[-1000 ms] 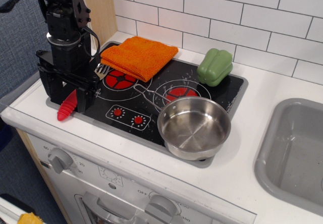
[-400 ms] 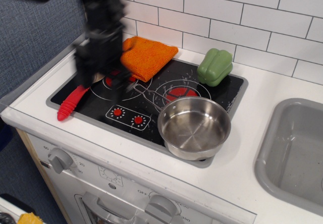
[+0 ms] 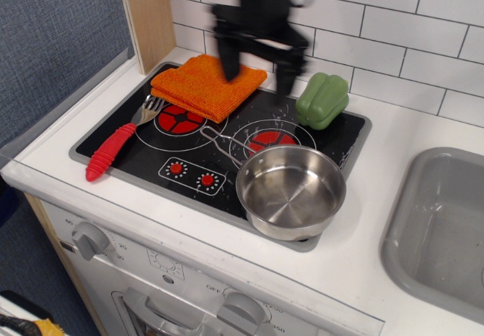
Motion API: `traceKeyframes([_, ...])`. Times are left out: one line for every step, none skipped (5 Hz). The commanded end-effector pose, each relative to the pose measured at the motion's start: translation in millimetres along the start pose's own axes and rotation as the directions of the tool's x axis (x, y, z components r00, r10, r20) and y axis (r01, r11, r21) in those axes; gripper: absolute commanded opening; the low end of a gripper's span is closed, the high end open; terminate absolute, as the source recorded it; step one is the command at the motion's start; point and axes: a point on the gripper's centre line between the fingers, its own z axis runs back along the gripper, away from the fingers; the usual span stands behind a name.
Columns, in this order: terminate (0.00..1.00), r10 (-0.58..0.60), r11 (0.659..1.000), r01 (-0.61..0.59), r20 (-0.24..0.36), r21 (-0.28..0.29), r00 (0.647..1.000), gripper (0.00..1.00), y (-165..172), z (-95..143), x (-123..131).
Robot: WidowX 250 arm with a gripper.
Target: Put the green pepper on the orange cloth.
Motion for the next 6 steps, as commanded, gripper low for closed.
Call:
traceKeyframes([0.00,0.056,0.997,-0.057,-0.021,-0.061,0.998,1.00,-15,-29,41])
traceKeyframes([0.00,0.058,0.997,-0.059,-0.026,-0.045,0.998,1.00,-13,-34,48])
traceKeyframes([0.00,0.044,0.999,-0.045,-0.029,-0.026,0.999,1.00,-11,-35,52])
traceKeyframes([0.00,0.030,1.000,-0.031,-0.055,-0.006,0.998,1.00,-6,-40,56])
traceKeyframes([0.00,0.003,1.000,-0.003,-0.054,0.007,0.999,1.00,3,-33,57])
traceKeyframes([0.00,-0.034,0.999,0.035,-0.043,0.026,0.998,1.00,8,-27,60])
